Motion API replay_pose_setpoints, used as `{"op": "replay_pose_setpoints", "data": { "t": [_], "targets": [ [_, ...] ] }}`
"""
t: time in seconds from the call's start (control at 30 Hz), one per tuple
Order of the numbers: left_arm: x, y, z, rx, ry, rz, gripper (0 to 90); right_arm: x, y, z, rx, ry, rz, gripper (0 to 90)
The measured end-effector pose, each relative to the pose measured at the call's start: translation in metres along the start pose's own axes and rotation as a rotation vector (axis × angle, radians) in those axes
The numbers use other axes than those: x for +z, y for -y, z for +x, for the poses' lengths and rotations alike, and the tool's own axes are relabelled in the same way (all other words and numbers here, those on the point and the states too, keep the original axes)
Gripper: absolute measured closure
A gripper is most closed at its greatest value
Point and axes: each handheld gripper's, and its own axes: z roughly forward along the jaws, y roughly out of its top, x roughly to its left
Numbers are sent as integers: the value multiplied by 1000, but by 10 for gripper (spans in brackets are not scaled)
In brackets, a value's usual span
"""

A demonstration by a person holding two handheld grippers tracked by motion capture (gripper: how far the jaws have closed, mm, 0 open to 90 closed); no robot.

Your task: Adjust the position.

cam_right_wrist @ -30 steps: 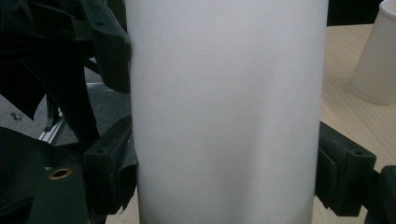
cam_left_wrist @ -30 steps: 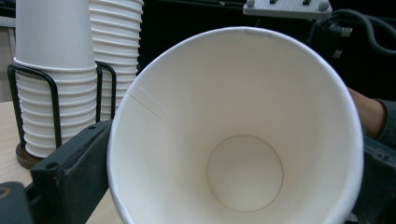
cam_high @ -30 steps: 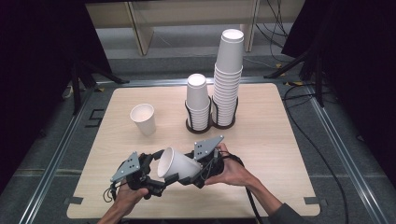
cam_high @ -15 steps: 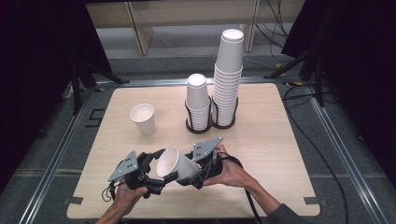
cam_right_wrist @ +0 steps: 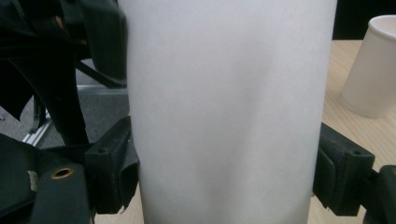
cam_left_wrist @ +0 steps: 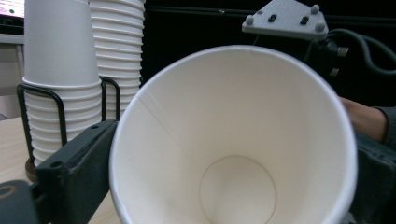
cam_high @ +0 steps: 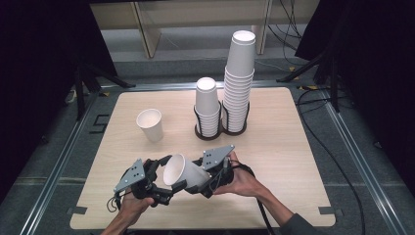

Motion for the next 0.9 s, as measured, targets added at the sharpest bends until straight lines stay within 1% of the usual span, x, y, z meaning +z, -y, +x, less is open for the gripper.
{"op": "replay_pose_setpoints", "data": {
  "t": [0.07,0.1,0.13,0.17,0.23,0.33,0.4,0.5,0.6,0.67,0.7,0.73,0.77,0.83,0.87,0.9],
  "targets": [
    [0,1,0,-4,-3,0,16,-2,-1,-1,-2,3,-24,217],
    [0,1,0,-8,-6,-1,17,-3,-1,-2,0,2,-25,217],
    [0,1,1,-10,-7,0,18,-4,-1,-3,-19,15,-31,217],
    [0,1,1,-13,-10,-3,15,-5,-1,-2,1,12,-32,217],
    [1,1,1,-18,-6,-1,9,-5,-1,-2,3,14,-33,216],
    [2,2,-1,-21,4,3,29,-3,-2,-1,-7,13,-22,215],
    [3,2,-1,-15,8,5,45,-1,-2,0,-4,13,-14,214],
    [3,2,-1,-14,14,4,59,1,-1,0,-16,16,-20,213],
    [2,3,-1,-8,21,8,73,1,-1,0,-11,14,-19,212],
    [2,3,-2,1,24,17,91,3,0,0,7,6,-10,209],
    [3,2,-2,4,30,22,103,3,1,0,4,6,-8,206],
    [3,3,-3,7,35,25,132,4,1,-2,-11,8,-13,203],
    [3,2,-3,16,29,38,141,4,2,-1,22,2,-9,200],
    [3,2,-3,35,34,58,144,6,3,-1,20,3,1,196],
    [4,3,-4,40,32,60,145,6,4,-1,13,4,5,194],
    [3,3,-4,41,31,61,146,7,4,0,26,1,11,190]
  ]
}}
